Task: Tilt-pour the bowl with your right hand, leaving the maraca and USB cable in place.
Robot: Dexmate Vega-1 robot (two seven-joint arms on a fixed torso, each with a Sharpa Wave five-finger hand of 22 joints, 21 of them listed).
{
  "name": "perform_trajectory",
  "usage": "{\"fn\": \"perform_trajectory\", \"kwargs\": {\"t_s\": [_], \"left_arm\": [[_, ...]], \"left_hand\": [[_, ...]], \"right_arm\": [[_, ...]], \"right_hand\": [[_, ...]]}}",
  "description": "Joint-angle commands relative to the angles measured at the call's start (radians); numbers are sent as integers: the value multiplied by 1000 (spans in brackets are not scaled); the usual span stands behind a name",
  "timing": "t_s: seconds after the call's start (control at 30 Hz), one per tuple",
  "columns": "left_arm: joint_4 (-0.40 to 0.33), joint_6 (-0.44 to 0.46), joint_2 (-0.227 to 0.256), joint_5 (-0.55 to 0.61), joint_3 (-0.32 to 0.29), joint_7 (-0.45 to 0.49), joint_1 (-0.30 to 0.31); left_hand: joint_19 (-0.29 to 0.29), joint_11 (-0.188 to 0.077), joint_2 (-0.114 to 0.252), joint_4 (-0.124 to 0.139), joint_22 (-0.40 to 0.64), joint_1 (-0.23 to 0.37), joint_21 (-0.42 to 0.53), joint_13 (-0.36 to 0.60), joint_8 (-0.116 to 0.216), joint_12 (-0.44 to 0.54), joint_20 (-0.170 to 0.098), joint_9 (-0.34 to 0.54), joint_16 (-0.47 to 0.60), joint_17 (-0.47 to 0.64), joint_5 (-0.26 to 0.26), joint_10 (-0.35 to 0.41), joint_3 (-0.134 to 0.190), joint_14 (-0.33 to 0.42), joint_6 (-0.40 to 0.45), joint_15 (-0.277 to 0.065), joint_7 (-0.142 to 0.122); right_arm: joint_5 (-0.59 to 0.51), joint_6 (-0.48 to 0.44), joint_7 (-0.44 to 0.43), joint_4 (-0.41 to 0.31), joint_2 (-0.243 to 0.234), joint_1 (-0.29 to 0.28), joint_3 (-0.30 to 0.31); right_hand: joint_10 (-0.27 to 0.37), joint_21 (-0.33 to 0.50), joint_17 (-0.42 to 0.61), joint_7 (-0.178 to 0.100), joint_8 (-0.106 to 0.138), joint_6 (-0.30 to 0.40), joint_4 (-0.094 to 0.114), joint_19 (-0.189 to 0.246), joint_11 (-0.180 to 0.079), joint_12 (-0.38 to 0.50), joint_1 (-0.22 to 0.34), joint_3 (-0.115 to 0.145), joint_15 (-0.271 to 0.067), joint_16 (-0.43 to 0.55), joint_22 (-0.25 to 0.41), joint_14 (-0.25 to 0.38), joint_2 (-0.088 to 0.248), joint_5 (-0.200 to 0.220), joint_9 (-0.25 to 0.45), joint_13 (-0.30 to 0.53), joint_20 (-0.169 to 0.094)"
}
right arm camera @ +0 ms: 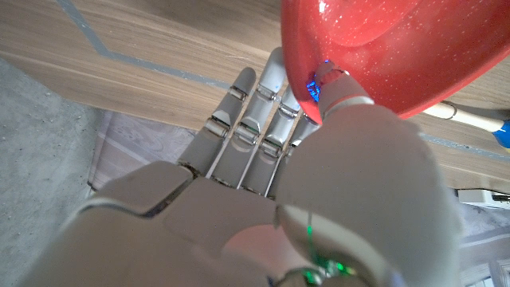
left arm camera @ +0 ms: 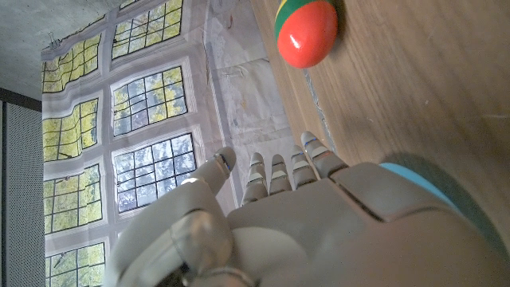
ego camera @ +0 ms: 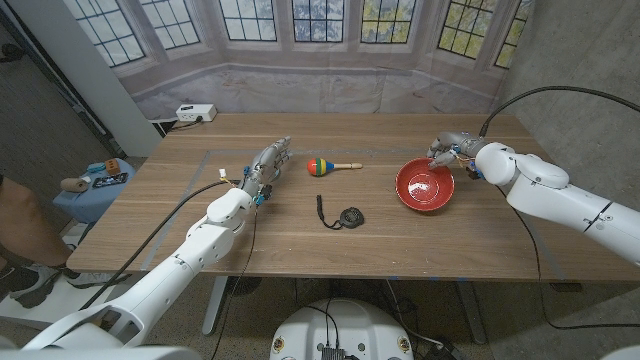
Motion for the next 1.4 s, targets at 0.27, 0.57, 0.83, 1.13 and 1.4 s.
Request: {"fn": "perform_trajectory", "kwargs": {"t_s": [0.27,0.57,0.83,1.13,1.4], "left_arm": [[8,3,-2,0,0,0,-6],[8,3,0,2,-3,4,-7],[-13,7,9,5,-8,19,5],[-32,13,15,8,-8,28,15],[-32,13,11,11,-2,24,11]], "left_hand": [[8,3,-147,-9,4,-132,-1,5,5,0,6,5,3,4,5,4,1,7,10,0,2],[7,4,-147,-9,4,-130,-1,5,4,0,6,5,3,4,5,5,0,7,10,0,2],[8,2,-147,-11,4,-128,-1,5,3,0,7,5,2,4,6,4,-1,7,10,-1,1],[8,1,-148,-12,4,-126,-1,5,3,0,6,5,2,4,6,6,-2,7,11,-1,1],[8,2,-147,-13,4,-125,-1,5,3,-1,6,5,2,4,6,5,-3,7,11,-1,1]], "right_arm": [[-30,-10,-49,-40,-3,-26,27],[-59,-16,-89,-50,10,-32,33],[-77,-7,-117,-45,24,-34,35],[-90,-12,-170,-53,28,-64,55],[-105,-17,-223,-64,28,-94,73]], "right_hand": [[35,5,7,-2,4,1,1,-3,-29,-5,12,-5,-50,-9,2,14,4,9,1,6,-88],[38,6,10,-1,4,1,2,-2,-29,-7,13,-7,-51,-15,2,16,4,11,0,6,-87],[37,6,13,0,5,2,3,-3,-29,-9,14,-8,-51,-19,2,18,4,13,0,7,-87],[38,7,15,-1,5,2,3,-3,-29,-9,14,-10,-51,-24,2,20,5,15,-1,12,-87],[37,8,19,0,6,2,4,-2,-27,-11,15,-11,-51,-28,2,24,6,17,-2,13,-88]]}}
